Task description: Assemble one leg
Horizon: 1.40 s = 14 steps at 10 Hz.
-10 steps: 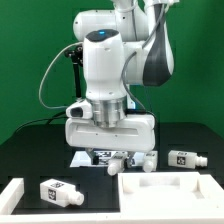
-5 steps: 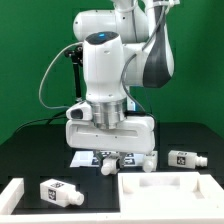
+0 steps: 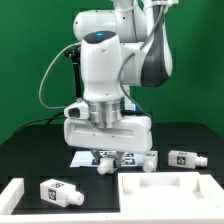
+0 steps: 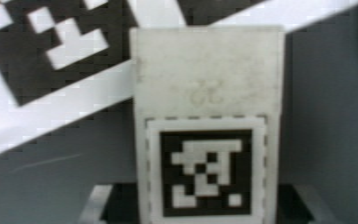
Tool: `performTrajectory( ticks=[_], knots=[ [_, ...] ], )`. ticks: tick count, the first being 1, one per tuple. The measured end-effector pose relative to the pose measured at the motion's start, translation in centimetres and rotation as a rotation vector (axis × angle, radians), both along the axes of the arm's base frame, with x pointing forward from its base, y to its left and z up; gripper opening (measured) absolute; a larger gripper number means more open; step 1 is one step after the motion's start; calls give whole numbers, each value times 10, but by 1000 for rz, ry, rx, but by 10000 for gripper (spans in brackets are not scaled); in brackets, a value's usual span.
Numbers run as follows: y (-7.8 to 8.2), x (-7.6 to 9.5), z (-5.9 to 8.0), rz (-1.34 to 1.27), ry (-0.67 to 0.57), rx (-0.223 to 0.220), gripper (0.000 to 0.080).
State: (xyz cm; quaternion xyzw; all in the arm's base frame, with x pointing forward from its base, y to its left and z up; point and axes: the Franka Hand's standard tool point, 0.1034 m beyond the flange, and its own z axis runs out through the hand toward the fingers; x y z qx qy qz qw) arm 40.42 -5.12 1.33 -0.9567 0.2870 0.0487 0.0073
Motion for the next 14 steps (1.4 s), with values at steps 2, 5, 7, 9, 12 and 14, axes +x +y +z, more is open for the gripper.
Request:
performTrajectory(
  ticks=[2,5,7,9,12,14],
  knots=[
    [-11,2,3,-57,-5,20,285],
    [-12,3,3,176,-18,36,285],
    [-11,3,4,94,-17,32,285],
    [-11,4,6,-295,-25,17,286],
    [-3,0,3,-649,-14,37,286],
    [-3,0,3,-779,0,28,287]
  ],
)
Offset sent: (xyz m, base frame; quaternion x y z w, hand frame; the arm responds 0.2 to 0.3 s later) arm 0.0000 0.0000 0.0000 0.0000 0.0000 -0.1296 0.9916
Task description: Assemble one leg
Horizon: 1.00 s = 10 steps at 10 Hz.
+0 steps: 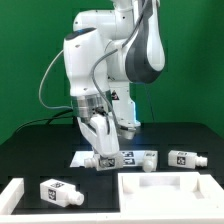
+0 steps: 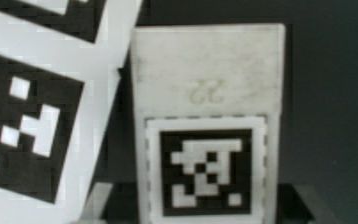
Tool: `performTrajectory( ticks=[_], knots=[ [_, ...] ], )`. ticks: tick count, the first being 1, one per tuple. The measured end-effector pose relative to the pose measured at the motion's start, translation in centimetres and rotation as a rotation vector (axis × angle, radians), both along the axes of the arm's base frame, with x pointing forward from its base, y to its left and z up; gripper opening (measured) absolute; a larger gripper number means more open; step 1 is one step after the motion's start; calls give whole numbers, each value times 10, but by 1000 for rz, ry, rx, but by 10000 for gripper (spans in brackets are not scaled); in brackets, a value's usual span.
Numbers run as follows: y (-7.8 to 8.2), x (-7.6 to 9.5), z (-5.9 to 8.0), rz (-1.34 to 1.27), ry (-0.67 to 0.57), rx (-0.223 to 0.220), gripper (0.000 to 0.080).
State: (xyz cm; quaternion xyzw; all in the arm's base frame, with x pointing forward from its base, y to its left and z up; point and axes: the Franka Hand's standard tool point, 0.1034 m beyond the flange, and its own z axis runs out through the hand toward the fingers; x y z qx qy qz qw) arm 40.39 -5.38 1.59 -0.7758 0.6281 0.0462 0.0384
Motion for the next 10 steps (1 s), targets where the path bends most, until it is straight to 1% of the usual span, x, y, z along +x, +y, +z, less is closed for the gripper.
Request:
performTrajectory(
  ticks=[2,3,4,5,6,7,10],
  knots=[
    [1,0,0,-154,20,-2,287],
    [5,0,1,-394,53,-10,287],
    [11,-2,-1,-579,69,-28,287],
    [15,1,1,-684,64,-24,287],
    [18,13,9,-789,10,-47,287],
    [22,12,7,-813,16,-43,287],
    [24,7,4,-1024,56,-24,287]
  ],
)
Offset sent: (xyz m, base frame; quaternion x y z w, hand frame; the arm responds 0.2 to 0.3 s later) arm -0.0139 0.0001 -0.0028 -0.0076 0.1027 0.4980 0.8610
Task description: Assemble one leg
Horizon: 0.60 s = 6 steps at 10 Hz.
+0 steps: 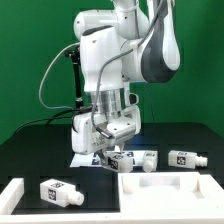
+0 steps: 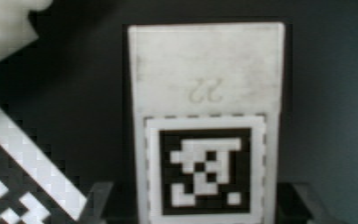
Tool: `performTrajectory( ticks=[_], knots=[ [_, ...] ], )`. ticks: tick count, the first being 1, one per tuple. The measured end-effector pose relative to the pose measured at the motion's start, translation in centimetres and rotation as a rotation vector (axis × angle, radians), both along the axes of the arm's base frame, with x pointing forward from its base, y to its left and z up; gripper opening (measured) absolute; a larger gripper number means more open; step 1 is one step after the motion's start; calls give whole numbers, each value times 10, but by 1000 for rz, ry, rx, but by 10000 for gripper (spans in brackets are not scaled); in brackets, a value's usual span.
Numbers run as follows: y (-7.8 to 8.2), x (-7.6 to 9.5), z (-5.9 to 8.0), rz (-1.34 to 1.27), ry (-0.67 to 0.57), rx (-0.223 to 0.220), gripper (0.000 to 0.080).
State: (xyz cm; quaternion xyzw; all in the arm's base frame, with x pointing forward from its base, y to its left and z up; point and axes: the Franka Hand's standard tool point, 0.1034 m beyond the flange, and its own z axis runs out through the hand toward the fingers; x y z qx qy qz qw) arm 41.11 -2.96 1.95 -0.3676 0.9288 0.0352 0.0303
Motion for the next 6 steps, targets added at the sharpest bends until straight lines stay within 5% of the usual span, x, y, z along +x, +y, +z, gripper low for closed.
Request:
performTrajectory(
  ticks=[2,6],
  knots=[
    [-12,-13,-4,-337,88,46,287],
    [-8,-24,-12,-393,125,75,287]
  ],
)
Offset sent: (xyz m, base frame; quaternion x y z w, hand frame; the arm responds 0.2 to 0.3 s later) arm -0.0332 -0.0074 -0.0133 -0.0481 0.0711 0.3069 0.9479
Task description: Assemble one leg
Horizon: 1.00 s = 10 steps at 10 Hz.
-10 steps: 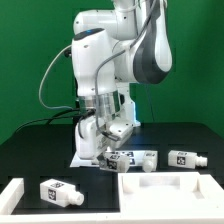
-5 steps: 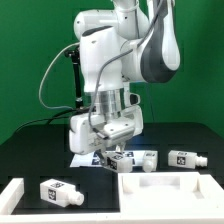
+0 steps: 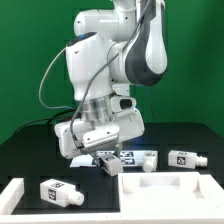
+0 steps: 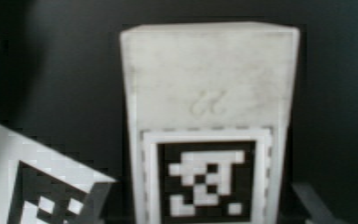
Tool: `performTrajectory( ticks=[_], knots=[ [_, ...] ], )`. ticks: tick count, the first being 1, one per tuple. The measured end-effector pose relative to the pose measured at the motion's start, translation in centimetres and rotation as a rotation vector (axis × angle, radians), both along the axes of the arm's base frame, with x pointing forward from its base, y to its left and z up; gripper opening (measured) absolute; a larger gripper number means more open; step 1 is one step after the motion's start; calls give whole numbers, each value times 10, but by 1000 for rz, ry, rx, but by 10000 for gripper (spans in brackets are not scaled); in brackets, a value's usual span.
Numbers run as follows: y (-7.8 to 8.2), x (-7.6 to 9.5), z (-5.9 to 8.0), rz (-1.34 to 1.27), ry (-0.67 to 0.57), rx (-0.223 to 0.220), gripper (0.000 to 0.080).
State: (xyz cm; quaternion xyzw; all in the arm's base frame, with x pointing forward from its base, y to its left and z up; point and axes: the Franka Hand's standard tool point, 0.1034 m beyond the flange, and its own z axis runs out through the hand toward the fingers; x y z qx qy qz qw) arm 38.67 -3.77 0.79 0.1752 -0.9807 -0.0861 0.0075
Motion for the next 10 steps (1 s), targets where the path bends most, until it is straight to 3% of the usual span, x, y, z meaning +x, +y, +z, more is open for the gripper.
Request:
performTrajectory(
  ticks=[2,3,4,5,6,7,10],
  knots=[
    [1,0,0,45,-7,2,287],
    [1,-1,-1,47,-6,2,385],
    [1,-1,-1,49,-6,2,566],
    [1,-1,-1,50,-5,2,566],
    [2,-1,0,57,-5,10,632],
    [6,1,9,78,-10,54,644],
    [1,19,47,154,-69,119,649]
  ],
)
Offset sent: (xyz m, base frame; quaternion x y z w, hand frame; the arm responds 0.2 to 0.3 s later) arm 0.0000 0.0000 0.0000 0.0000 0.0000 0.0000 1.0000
